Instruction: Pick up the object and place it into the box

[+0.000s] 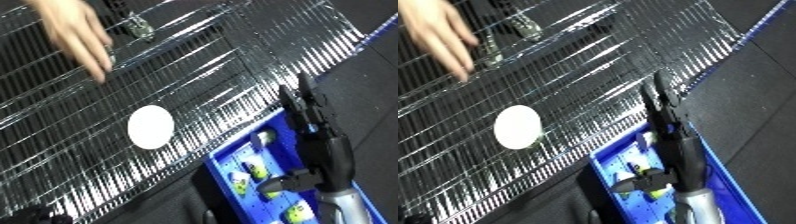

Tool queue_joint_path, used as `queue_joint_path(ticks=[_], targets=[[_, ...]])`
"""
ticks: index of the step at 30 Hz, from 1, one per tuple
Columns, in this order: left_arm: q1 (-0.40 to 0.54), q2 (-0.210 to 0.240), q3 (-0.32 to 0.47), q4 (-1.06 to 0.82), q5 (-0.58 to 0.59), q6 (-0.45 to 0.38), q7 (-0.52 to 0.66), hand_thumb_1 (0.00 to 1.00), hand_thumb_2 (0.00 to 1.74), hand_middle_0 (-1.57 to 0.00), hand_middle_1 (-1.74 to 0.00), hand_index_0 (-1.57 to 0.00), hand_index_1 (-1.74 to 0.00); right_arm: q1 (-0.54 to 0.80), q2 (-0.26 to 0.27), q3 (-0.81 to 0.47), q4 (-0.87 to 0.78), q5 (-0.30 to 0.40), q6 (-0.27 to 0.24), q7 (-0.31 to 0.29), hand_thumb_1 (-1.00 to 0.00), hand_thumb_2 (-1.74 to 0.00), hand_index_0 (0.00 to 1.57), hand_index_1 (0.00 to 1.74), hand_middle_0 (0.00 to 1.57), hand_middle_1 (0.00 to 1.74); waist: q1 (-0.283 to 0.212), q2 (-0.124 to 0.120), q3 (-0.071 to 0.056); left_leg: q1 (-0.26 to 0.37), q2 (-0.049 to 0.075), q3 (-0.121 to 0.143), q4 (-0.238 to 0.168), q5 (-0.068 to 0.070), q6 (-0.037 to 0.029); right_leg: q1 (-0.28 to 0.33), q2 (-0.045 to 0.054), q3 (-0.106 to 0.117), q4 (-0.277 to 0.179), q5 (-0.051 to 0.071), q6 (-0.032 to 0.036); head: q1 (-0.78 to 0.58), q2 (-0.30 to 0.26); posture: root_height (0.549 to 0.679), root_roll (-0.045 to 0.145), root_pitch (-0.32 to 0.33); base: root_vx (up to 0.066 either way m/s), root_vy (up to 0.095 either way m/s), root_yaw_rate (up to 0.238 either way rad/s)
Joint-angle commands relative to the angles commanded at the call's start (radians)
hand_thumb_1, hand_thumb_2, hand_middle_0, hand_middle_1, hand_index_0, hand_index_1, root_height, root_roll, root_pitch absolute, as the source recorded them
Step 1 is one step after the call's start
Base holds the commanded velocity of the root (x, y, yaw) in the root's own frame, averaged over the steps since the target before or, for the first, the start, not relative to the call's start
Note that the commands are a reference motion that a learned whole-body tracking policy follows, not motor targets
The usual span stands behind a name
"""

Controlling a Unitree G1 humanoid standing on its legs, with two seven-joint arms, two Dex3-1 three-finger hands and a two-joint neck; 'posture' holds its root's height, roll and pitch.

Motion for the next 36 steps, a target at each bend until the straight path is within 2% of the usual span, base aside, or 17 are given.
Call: queue_joint_path(ticks=[4, 8, 15, 25, 28, 32, 36], targets=[[-0.004, 0.003, -0.001, 0.010, 0.012, 0.007, -0.008, 1.00, 1.74, -1.57, -1.74, -1.57, -1.74, -0.030, 0.004, 0.029, 0.009, -0.019, 0.019, 0.021, 0.00, 0.00, 0.00, 0.00, 0.00, 0.00, 0.029, -0.017, -0.004, 0.002, 0.004, -0.015, -0.008, 0.013, -0.0020, 0.015, 0.0001, -0.020, -0.003, 0.001, 0.0055, -0.034, 0.000, 0.651, 0.057, 0.013, 0.042, -0.072, 0.200], [-0.015, 0.005, -0.003, 0.025, 0.026, 0.018, -0.020, 1.00, 1.74, -1.57, -1.74, -1.57, -1.74, -0.062, 0.002, 0.051, 0.022, -0.039, 0.045, 0.029, 0.00, 0.00, 0.00, 0.00, 0.00, 0.00, 0.055, -0.029, -0.005, 0.001, 0.004, -0.028, -0.010, 0.022, -0.0030, 0.024, -0.0011, -0.037, 0.001, -0.001, 0.0079, -0.056, -0.003, 0.650, 0.051, 0.007, 0.041, -0.062, 0.209], [-0.030, 0.020, -0.009, 0.036, 0.041, 0.043, -0.051, 1.00, 1.74, -1.57, -1.74, -1.57, -1.74, -0.121, -0.006, 0.092, 0.044, -0.066, 0.094, 0.015, 0.00, 0.00, 0.00, 0.00, 0.00, 0.00, 0.094, -0.039, 0.007, -0.015, -0.004, -0.042, 0.007, 0.025, 0.0001, 0.024, -0.0125, -0.062, 0.013, -0.002, 0.0076, -0.039, -0.004, 0.649, 0.048, 0.001, 0.025, -0.051, 0.177], [-0.051, 0.039, -0.016, 0.025, 0.051, 0.053, -0.055, 1.00, 1.74, -1.57, -1.74, -1.57, -1.74, -0.188, -0.011, 0.123, 0.111, -0.118, 0.114, -0.051, 0.00, 0.00, 0.00, 0.00, 0.00, 0.00, 0.114, -0.026, 0.045, -0.074, -0.017, -0.041, 0.072, 0.010, 0.0097, -0.027, -0.0289, -0.077, 0.073, -0.009, 0.0030, 0.026, 0.029, 0.641, 0.044, 0.003, -0.004, -0.005, 0.065], [-0.054, 0.040, -0.019, 0.020, 0.051, 0.057, -0.051, 1.00, 1.74, -1.57, -1.74, -1.57, -1.74, -0.202, -0.015, 0.125, 0.120, -0.131, 0.120, -0.064, 0.00, 0.00, 0.00, 0.00, 0.00, 0.00, 0.114, -0.019, 0.047, -0.105, -0.022, -0.038, 0.098, 0.002, 0.0138, -0.059, -0.0314, -0.076, 0.099, -0.012, 0.0010, 0.035, 0.037, 0.638, 0.043, 0.013, -0.013, 0.019, 0.018], [-0.052, 0.044, -0.032, 0.013, 0.048, 0.056, -0.046, 1.00, 1.74, -1.57, -1.74, -1.57, -1.74, -0.214, -0.022, 0.131, 0.129, -0.151, 0.122, -0.085, 0.00, 0.00, 0.00, 0.00, 0.00, 0.00, 0.108, -0.008, 0.047, -0.158, -0.027, -0.032, 0.138, -0.010, 0.0193, -0.114, -0.0323, -0.073, 0.133, -0.013, 0.0008, 0.066, 0.076, 0.632, 0.039, 0.035, -0.013, 0.033, 0.027], [-0.060, 0.045, -0.048, -0.002, 0.047, 0.051, -0.026, 1.00, 1.74, -1.57, -1.74, -1.57, -1.74, -0.233, -0.034, 0.136, 0.134, -0.172, 0.119, -0.108, 0.00, 0.00, 0.00, 0.00, 0.00, 0.00, 0.100, 0.003, 0.047, -0.224, -0.031, -0.020, 0.175, -0.022, 0.0245, -0.189, -0.0281, -0.068, 0.174, -0.014, 0.0024, 0.077, 0.122, 0.625, 0.034, 0.071, -0.023, 0.044, -0.001]])
